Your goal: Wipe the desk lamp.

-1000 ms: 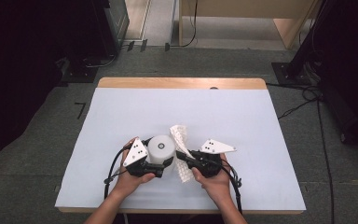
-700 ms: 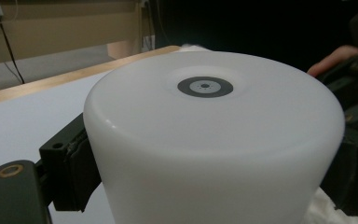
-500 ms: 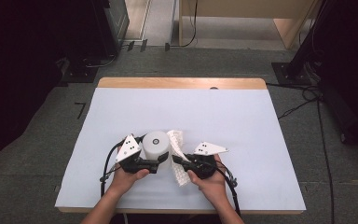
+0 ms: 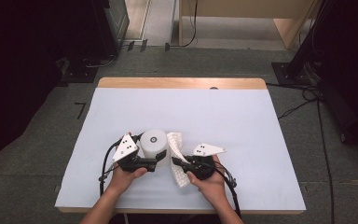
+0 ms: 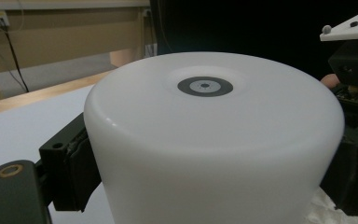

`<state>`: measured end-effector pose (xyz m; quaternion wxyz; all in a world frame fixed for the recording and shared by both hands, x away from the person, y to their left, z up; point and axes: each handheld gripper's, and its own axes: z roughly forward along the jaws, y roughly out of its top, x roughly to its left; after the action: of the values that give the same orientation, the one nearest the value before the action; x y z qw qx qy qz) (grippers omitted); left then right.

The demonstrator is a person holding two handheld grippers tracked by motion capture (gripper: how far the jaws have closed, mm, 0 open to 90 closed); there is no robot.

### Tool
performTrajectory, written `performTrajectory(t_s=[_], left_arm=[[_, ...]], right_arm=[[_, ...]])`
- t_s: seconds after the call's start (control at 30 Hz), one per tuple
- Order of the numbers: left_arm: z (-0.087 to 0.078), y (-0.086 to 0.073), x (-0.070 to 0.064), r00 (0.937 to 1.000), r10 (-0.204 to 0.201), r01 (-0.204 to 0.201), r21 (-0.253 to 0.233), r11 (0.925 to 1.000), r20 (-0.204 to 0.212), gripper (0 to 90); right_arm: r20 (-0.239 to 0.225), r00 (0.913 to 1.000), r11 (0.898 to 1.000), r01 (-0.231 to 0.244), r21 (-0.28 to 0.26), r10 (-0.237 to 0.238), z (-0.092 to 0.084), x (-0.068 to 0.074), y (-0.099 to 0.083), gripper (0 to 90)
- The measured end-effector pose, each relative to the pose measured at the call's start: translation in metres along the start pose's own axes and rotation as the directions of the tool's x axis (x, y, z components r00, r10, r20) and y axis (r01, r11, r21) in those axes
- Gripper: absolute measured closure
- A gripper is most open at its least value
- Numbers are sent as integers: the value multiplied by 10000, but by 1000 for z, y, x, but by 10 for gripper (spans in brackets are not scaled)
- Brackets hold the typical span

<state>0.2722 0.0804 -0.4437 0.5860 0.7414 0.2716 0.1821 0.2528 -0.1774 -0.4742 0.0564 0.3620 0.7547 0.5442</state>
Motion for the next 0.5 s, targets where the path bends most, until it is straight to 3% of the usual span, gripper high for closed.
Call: performTrajectory(t_s=[0.17, 0.37, 0.5], left_arm=[[8, -10, 1, 9929, 678, -617, 648, 9960, -977, 89], [11, -18, 3, 9875, 800, -715, 663, 9952, -1357, 89], [11, -22, 5, 9888, 760, -661, 800, 9946, -1288, 88]], right_arm=[[345, 9989, 9982, -307, -511, 324, -13, -8, 4, 797], [620, 9967, 9949, -467, -895, 524, -24, -16, 7, 797], [714, 9966, 9955, -359, -880, 422, -26, -17, 6, 797]])
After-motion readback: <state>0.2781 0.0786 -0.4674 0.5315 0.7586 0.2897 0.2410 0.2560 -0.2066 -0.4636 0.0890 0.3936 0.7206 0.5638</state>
